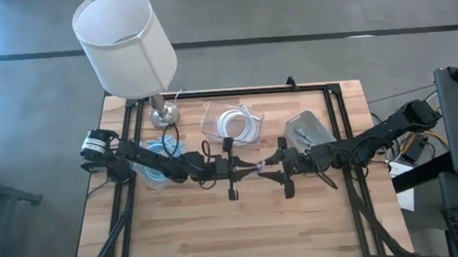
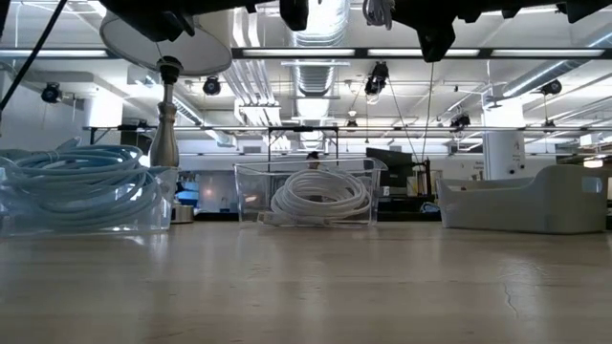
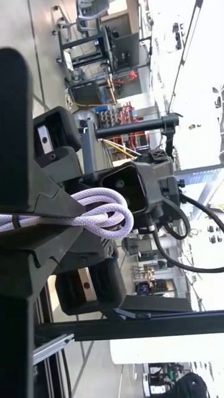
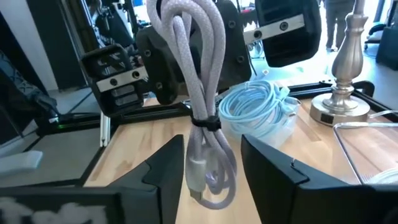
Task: Pick & Place USB Port
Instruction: Put the purple USB charging cable into the gray bin
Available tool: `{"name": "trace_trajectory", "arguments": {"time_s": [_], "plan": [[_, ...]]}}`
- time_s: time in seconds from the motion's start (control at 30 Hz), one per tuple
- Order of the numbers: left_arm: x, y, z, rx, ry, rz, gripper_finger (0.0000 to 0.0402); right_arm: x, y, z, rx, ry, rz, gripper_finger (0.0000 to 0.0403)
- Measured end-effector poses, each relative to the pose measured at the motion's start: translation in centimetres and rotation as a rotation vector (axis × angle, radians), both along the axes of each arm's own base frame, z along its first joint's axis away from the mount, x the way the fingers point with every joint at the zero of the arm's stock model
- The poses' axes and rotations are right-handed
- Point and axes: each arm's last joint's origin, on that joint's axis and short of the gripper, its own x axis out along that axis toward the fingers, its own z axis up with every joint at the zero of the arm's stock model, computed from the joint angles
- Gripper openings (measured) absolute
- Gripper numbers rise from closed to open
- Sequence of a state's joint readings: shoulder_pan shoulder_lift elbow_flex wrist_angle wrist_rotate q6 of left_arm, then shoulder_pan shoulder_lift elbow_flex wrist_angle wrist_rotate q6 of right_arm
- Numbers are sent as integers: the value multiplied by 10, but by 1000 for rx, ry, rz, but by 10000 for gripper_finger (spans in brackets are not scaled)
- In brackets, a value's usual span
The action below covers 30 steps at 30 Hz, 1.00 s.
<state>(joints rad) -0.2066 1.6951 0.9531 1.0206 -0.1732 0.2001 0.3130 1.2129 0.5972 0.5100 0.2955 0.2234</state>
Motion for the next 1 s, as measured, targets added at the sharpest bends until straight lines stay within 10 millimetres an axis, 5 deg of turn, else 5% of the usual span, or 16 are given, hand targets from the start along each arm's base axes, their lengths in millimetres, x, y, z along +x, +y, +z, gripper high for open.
{"name": "trace_trajectory", "arguments": {"time_s": [0.57,1.0], "plan": [[2,3,-5,8,52,12,17,0,0,2,-14,-25,0,28],[3,3,-12,-49,121,0,17,-1,0,-2,-23,6,1,14]]}}
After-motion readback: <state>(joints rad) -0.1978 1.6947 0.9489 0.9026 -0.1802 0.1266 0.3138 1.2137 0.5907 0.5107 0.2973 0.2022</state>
